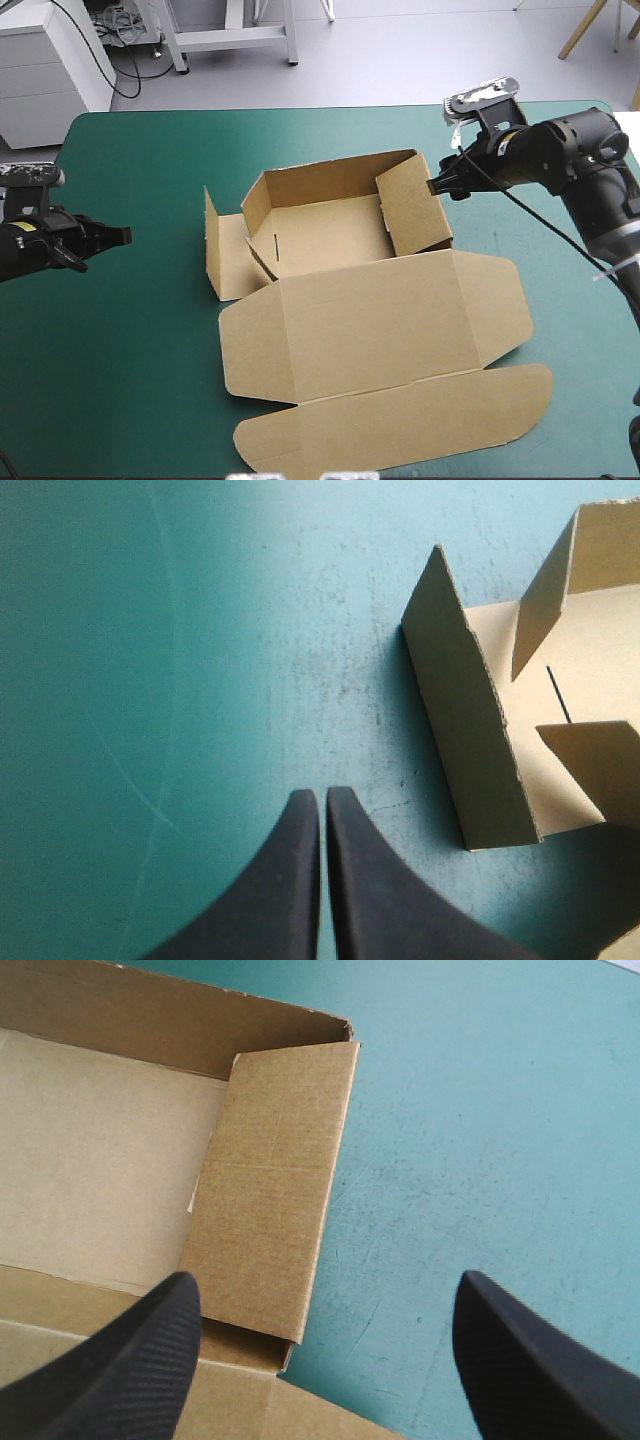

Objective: Fold the box

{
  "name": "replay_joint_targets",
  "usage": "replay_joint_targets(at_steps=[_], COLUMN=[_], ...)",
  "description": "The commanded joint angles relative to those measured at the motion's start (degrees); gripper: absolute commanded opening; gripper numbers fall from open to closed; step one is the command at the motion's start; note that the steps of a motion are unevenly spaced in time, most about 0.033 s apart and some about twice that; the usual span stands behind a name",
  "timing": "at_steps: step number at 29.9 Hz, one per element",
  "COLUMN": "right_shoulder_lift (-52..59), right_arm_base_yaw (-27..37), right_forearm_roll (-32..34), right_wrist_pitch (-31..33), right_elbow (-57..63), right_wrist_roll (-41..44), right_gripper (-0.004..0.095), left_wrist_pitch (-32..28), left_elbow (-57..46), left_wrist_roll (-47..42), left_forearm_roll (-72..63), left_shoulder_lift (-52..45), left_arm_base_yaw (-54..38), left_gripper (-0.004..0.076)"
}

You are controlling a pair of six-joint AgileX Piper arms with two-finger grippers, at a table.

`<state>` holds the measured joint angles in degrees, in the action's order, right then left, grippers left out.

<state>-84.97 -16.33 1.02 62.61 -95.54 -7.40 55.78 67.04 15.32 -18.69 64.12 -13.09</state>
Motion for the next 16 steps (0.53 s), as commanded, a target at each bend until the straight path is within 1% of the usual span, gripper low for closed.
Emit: replay_joint_targets(at_steps=[1, 8, 16], right_shoulder_lift=[-1.22, -11.30, -21.20], right_arm_base_yaw=[0.16, 0.16, 0.16], right_forearm_roll=[0.28, -0.63, -2.80], right_wrist_pitch=[-3.78, -6.13, -7.39], right_elbow=[-1.62, -1.62, -1.74], right_wrist_roll=[0.02, 0.50, 0.40], right_gripper=[0.0661, 0.0661, 0.0654], left_wrist_pitch=[-2.65, -2.65, -2.65], left_elbow=[1.59, 1.59, 1.59], left_wrist_roll=[-0.16, -0.16, 0.50], left_forearm_roll=[-1.43, -1.43, -1.43], left_shoulder_lift=[-0.97, -0.97, -0.97], left_arm_base_yaw=[-0.03, -0.03, -0.03], left_gripper=[0.0006, 0.0006, 0.0005])
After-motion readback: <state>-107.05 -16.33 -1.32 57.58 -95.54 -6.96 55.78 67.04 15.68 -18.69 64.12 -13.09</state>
